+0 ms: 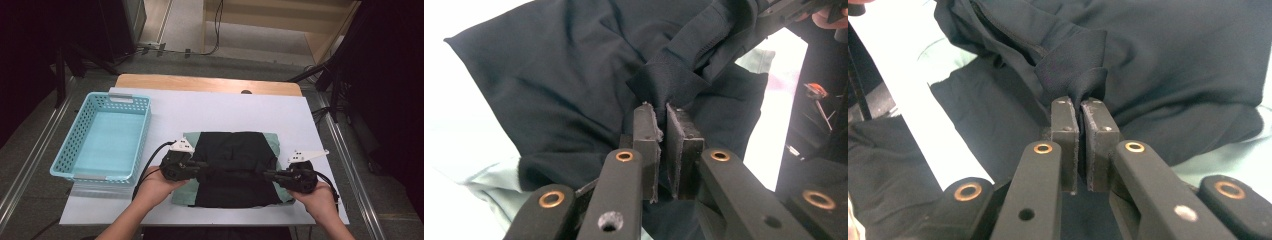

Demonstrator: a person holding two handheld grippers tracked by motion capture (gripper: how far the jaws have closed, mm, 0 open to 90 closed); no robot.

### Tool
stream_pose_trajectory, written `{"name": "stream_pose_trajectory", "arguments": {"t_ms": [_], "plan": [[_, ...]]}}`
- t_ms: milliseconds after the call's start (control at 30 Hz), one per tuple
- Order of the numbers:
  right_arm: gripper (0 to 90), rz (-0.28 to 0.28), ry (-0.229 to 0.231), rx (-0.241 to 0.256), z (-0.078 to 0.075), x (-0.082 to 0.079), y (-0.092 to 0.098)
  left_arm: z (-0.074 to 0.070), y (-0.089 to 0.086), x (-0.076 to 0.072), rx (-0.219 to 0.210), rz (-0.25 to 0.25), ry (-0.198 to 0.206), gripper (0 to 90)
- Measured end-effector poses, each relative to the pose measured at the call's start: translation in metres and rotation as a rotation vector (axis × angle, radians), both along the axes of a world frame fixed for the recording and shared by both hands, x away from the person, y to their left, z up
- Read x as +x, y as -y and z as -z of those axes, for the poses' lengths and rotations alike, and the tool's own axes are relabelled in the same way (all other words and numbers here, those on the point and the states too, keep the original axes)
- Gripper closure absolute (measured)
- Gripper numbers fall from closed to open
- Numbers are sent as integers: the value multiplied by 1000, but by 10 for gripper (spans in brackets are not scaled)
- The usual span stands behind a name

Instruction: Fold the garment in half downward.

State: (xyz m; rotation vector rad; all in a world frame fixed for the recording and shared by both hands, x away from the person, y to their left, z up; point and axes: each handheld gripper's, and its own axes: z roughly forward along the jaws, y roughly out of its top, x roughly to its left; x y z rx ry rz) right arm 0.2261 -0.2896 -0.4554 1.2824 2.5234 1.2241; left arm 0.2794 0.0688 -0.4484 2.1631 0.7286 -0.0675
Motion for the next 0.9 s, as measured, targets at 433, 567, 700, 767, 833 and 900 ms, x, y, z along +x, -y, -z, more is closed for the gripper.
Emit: {"name": "stream_pose_trajectory", "arguments": {"t_ms": [433, 567, 700, 767, 833, 900], "plan": [[824, -47, -59, -29, 13, -17, -4, 12, 2, -22, 57, 50, -36, 848], [813, -60, -77, -48, 16, -23, -4, 15, 0, -30, 69, 70, -49, 839], [801, -72, -70, -69, 17, -29, -5, 14, -3, -37, 77, 80, -57, 829], [796, -79, -65, -68, 17, -32, -3, 15, -5, -39, 76, 83, -68, 829], [789, -76, -67, -72, 17, -35, -3, 16, -6, -41, 86, 94, -75, 829], [781, -78, -65, -78, 17, -39, -1, 17, -7, -45, 96, 104, -89, 825]]}}
